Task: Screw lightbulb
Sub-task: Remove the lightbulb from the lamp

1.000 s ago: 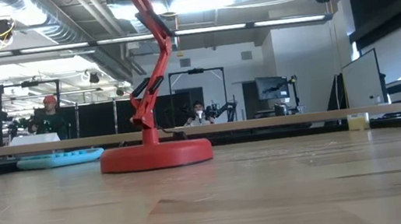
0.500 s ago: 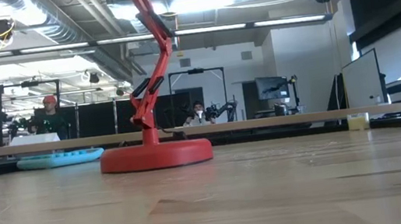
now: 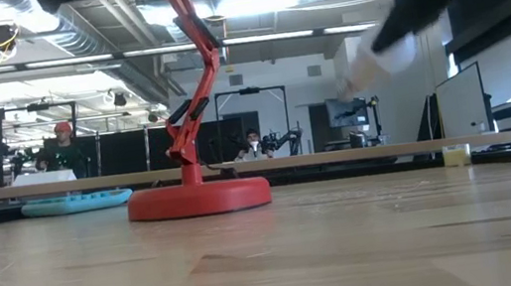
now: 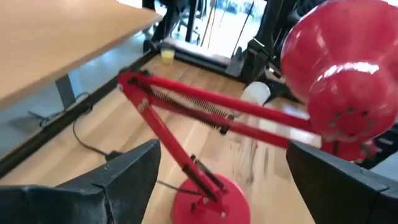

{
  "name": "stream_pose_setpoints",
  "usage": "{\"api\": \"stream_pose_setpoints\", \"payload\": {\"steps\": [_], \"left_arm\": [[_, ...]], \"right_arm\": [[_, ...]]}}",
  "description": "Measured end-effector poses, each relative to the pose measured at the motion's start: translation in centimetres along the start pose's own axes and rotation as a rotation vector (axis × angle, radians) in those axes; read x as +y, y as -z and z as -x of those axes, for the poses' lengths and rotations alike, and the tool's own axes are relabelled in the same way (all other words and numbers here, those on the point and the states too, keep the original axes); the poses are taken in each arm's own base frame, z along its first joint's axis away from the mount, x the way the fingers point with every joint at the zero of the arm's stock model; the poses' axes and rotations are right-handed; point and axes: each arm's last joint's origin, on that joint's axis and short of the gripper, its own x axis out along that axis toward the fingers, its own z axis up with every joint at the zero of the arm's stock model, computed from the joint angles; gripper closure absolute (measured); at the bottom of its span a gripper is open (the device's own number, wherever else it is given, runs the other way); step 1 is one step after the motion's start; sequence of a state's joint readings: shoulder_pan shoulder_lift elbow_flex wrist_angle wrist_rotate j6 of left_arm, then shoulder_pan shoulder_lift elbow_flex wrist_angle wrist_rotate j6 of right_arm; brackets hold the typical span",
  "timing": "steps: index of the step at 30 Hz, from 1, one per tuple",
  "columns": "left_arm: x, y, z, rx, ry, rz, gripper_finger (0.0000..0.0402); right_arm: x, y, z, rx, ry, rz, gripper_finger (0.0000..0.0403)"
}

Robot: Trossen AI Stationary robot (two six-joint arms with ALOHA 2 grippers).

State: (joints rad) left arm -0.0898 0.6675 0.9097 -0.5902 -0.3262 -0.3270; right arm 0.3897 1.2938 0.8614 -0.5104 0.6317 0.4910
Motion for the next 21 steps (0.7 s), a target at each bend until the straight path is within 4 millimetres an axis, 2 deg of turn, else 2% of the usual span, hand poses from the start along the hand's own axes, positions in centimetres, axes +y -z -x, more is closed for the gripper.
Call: {"api": "stream_pose_setpoints", "payload": {"steps": [6, 10, 15, 21], "left_arm": [[0.0, 1.2, -0.7, 0.048, 0.004, 0.022, 0.0064], [-0.2, 1.1, -0.6, 0.042, 0.018, 0.042, 0.0064], [-0.2, 1.2, -0.7, 0.055, 0.026, 0.060, 0.0064], [-0.4, 1.3, -1.3, 0.074, 0.017, 0.059, 0.0064]], "right_arm": [[-1.2, 2.7, -3.7, -0.062, -0.072, -0.078, 0.0178], [-2.3, 5.4, -5.4, -0.060, -0.114, -0.133, 0.0178], [-3.4, 8.3, -6.3, -0.002, -0.113, -0.124, 0.0178], [-3.8, 10.2, -6.5, -0.022, -0.134, -0.110, 0.0177]]}}
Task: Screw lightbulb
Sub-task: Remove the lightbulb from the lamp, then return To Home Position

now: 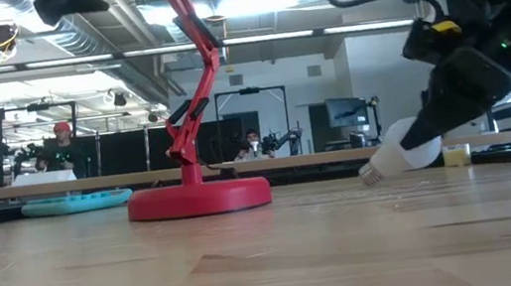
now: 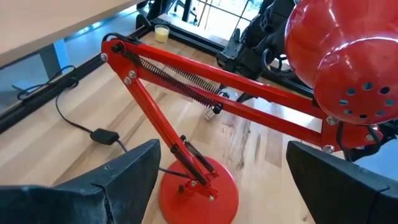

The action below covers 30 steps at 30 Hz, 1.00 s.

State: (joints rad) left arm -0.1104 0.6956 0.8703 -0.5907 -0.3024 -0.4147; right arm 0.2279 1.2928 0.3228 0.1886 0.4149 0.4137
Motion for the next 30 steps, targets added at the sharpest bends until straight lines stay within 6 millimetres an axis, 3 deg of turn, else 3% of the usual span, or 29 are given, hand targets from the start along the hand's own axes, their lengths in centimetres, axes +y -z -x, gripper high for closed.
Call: {"api": "stream_pose_setpoints", "payload": {"steps": [7, 19, 24, 30], "left_arm": [[-0.1, 0.1, -0.4, 0.019, -0.009, 0.041, 0.0064], [-0.1, 0.1, -0.4, 0.017, -0.008, 0.052, 0.0064], [-0.1, 0.1, -0.3, 0.024, 0.014, 0.052, 0.0064], [-0.2, 0.1, -0.3, 0.027, 0.021, 0.037, 0.0064]], "right_arm": [[-0.4, 1.0, 0.0, -0.002, -0.008, -0.001, 0.0163], [-0.5, 1.1, -0.1, 0.054, -0.054, -0.032, 0.0069], [0.4, -2.0, 1.3, 0.055, -0.126, -0.022, 0.0066], [0.8, -6.7, 4.6, -0.021, -0.115, 0.052, 0.0076]]}}
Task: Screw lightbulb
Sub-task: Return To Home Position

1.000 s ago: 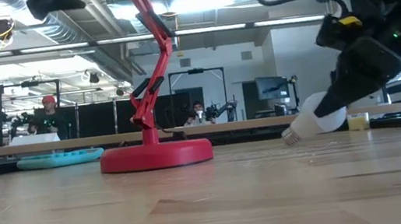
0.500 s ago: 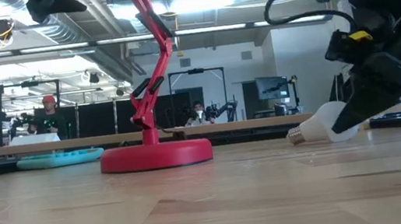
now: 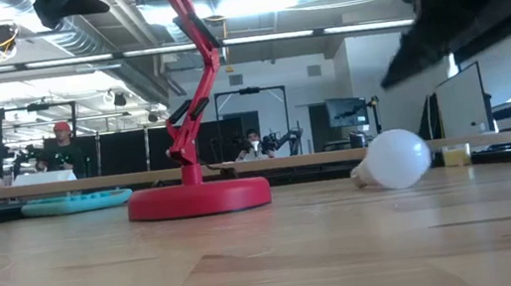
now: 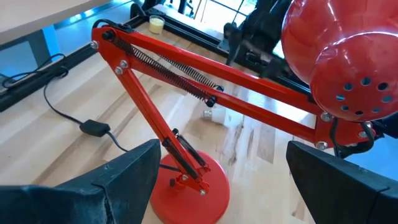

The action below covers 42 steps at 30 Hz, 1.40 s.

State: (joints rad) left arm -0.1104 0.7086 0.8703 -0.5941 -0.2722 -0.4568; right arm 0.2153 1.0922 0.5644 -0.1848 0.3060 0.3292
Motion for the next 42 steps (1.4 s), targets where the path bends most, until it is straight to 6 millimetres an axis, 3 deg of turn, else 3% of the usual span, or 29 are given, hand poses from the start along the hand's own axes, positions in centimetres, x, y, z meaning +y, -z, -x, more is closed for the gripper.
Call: {"api": "stream_pose_setpoints", "payload": {"steps": [8, 20, 33, 38, 42], "left_arm": [[-0.1, 0.0, 0.0, 0.012, 0.024, -0.012, 0.0064], [-0.2, 0.0, 0.0, 0.016, 0.054, -0.048, 0.0067], [-0.1, -0.3, 2.3, -0.071, 0.146, -0.156, 0.0159], [0.0, 0.7, 2.0, -0.104, 0.157, -0.180, 0.0182], [0.8, 2.9, 1.3, -0.171, 0.169, -0.162, 0.0200]], "right_arm": [[-0.4, -3.1, 3.6, -0.081, 0.040, 0.024, 0.0079], [-0.8, -3.8, 5.5, -0.165, 0.019, -0.003, 0.0079], [-2.6, -4.7, 11.9, -0.469, -0.073, -0.099, 0.0079], [-2.8, -4.7, 12.7, -0.511, -0.101, -0.108, 0.0085], [-2.8, -4.3, 12.5, -0.526, -0.124, -0.106, 0.0121]]}}
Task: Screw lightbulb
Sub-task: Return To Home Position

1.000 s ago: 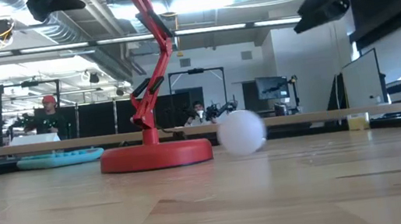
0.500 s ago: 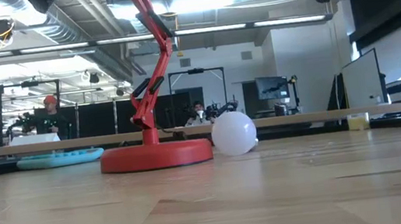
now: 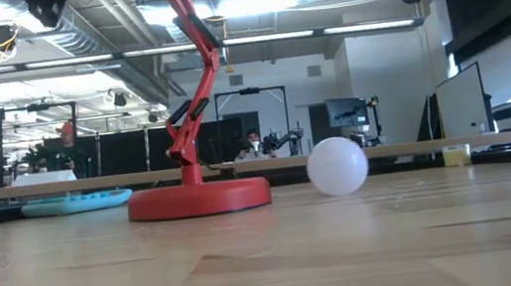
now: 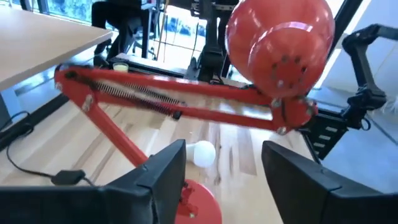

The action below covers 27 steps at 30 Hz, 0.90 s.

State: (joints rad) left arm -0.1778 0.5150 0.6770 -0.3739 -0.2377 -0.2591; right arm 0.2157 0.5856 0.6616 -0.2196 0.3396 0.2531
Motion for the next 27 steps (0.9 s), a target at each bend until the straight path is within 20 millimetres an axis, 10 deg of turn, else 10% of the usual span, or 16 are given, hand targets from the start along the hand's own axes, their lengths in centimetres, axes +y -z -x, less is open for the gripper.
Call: {"api": "stream_pose_setpoints", "payload": {"steps": [14, 27], "left_arm": [[2.0, 4.8, 2.6, -0.240, 0.034, 0.011, 0.0247], [2.6, 7.2, 2.4, -0.165, 0.002, -0.098, 0.0248]], "right_arm": [[-2.1, 5.5, 2.2, -0.297, -0.096, -0.002, 0.0324], [-2.2, 7.0, 2.6, -0.264, -0.241, 0.083, 0.0352]]}}
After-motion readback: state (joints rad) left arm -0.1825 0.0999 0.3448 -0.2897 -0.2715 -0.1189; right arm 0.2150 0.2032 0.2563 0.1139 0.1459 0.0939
